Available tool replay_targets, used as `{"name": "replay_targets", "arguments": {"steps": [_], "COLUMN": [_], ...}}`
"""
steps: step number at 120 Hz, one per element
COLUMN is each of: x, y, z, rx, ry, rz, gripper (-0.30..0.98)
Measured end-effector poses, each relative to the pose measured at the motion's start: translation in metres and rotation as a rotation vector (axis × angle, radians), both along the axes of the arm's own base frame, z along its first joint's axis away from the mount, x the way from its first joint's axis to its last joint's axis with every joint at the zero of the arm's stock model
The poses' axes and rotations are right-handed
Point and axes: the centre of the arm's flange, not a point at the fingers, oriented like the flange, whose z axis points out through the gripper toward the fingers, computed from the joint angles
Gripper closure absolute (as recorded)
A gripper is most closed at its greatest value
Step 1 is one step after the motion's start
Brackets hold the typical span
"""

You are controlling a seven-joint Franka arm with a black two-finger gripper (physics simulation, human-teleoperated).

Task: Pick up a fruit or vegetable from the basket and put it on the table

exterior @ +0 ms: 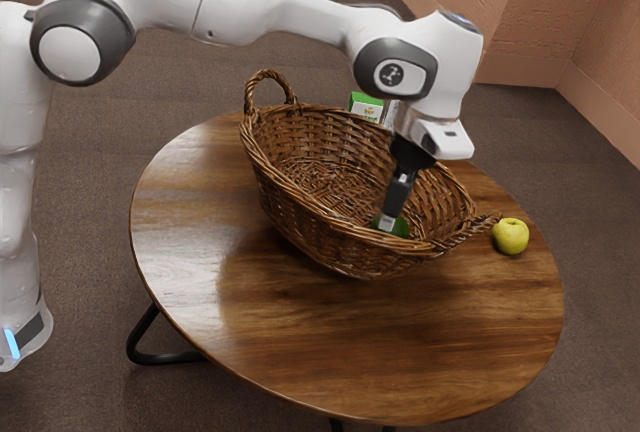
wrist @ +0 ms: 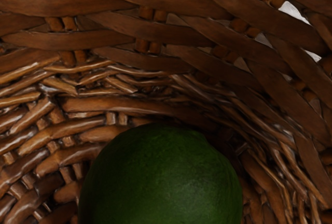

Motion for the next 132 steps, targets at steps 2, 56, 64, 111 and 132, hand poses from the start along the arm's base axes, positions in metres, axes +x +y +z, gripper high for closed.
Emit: {"name": "replay_targets", "arguments": {"steps": [2,56,64,111,132], "x": [0.0,0.015,0.016,0.011,-0.012], "y": [0.0,0.0,0.0,0.013,0.073], "z": [-0.001,-0.033,-0.034,-0.012,0.059], "rx": [0.0,-0.003,-0.003,0.012,0.043], "ry": [0.001,0.03,0.029,0.006,-0.051], "rz": [0.003,0.063,0.069,0.128,0.249], "gripper": [0.0,0.0,0.04,0.39,0.39]}}
